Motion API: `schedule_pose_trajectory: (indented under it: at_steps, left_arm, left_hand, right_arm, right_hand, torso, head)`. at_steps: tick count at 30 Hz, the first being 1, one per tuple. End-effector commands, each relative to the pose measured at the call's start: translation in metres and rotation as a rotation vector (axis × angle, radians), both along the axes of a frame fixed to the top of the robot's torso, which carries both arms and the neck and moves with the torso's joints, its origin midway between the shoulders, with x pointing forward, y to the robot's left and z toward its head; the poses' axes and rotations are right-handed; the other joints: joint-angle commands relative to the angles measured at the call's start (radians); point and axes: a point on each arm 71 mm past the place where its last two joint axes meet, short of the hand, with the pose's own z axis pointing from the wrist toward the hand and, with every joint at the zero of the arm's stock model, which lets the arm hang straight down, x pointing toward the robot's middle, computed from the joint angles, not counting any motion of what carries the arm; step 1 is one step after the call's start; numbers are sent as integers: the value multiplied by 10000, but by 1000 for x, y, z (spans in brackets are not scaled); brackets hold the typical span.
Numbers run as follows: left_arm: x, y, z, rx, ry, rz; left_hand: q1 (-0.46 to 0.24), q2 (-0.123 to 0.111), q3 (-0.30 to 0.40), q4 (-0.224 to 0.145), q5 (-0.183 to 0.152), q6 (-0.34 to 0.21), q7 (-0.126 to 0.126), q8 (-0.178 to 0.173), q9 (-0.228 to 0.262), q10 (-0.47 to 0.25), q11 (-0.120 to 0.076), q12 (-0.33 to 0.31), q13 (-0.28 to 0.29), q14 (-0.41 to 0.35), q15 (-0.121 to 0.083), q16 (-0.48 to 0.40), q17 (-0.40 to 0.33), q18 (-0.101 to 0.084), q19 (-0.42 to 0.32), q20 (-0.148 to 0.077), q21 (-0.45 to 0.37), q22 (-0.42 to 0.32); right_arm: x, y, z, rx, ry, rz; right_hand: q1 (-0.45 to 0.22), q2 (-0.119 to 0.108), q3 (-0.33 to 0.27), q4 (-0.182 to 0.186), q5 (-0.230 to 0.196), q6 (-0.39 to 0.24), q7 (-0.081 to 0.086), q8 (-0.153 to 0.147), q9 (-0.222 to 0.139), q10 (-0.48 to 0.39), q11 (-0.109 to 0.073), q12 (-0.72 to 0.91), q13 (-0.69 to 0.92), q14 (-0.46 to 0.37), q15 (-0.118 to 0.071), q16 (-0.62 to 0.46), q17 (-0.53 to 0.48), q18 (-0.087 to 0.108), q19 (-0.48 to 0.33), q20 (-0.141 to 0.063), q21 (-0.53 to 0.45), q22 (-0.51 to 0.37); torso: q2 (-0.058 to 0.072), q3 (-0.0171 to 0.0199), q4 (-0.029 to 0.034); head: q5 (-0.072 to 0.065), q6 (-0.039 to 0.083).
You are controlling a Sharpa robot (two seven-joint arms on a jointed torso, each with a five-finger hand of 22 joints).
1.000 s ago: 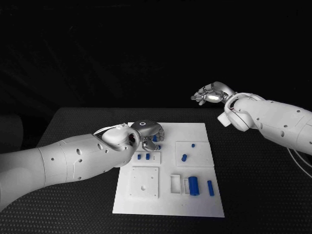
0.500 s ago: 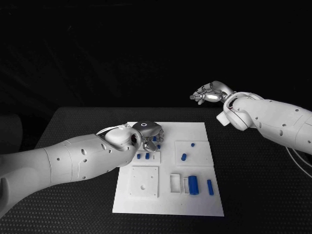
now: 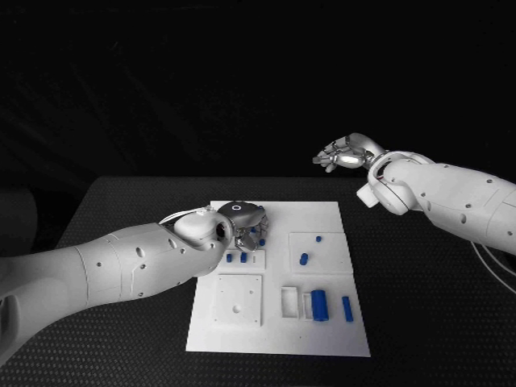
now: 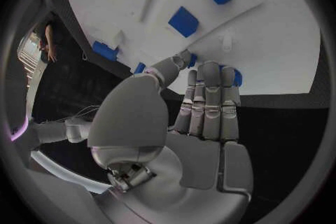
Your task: Assemble the parts on the task board
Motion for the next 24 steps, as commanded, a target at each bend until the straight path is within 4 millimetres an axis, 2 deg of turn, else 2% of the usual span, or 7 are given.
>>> schedule_pose_trajectory:
  at_steps: [1, 12, 24]
  left_arm:
    - [-1, -3, -2, 98, 63, -146]
    - [-3, -7, -11, 81, 194, -136]
    - [-2, -9, -13, 133, 256, -99]
  left_hand:
    - [-43, 138, -56, 38, 40, 87, -6, 40, -21, 99, -5, 31, -27, 44, 7, 57, 19, 74, 96, -92, 61, 234]
    - [-84, 262, -70, 82, 44, 107, 18, 43, -61, 200, -12, 22, -88, 75, -3, 209, 56, 85, 130, -110, 112, 232]
    - [-104, 366, -72, 107, 46, 114, 75, 39, -98, 321, -7, 33, -129, 90, -1, 330, 77, 101, 151, -114, 148, 228]
  right_arm:
    - [0, 2, 0, 29, 26, 170]
    - [-1, 4, 0, 41, 26, 207]
    - [-1, 5, 0, 53, 28, 233]
  right_hand:
    - [-35, 24, -5, -56, 40, -54, 102, 61, -11, 45, -1, -39, -4, 26, 47, -66, 10, 65, 32, 34, -62, 11]
    - [-37, 28, -7, -57, 52, -54, 102, 64, -14, 46, -1, -40, -4, 26, 47, -69, 13, 66, 35, 35, -70, 18]
    - [-39, 30, -11, -60, 59, -53, 102, 68, -16, 47, -1, -40, -4, 26, 47, -71, 16, 67, 37, 36, -79, 26]
  torso:
    - [6, -5, -4]
    - [12, 0, -13]
    - [0, -1, -2]
  head:
    - [-5, 1]
    - [-35, -4]
    - [-53, -4]
